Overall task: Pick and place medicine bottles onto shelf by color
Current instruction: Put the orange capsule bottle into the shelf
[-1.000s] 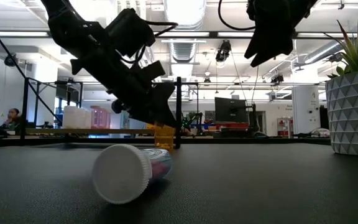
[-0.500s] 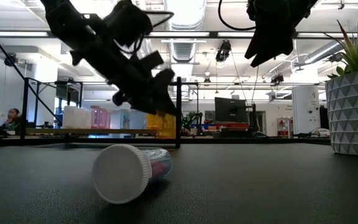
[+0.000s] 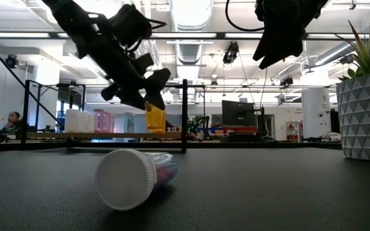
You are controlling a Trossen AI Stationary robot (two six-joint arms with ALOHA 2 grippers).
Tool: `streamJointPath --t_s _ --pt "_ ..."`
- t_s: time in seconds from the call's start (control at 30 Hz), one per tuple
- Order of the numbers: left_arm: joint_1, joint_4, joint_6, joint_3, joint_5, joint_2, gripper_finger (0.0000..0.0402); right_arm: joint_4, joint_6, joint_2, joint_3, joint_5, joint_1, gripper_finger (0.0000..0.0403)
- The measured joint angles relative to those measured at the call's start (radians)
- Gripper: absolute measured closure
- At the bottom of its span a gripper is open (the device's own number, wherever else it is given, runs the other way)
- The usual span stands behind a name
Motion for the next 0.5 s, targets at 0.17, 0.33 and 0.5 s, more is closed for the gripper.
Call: streamJointPath --t_s 0.17,0.33,0.5 --pt "0.041 -0.001 -0.002 0.000 -0.002 0.014 0.0204 0.000 0.000 0.000 0.000 0.000 0.000 0.0154" --pt "0.065 0.001 -0.001 -0.001 -0.003 0.014 0.0204 0.000 -0.001 0.000 0.000 0.002 0.000 0.0154" --pt "0.086 0.002 -0.001 -0.001 -0.013 0.014 0.0204 0.000 -0.013 0.000 0.000 0.007 0.000 0.0154"
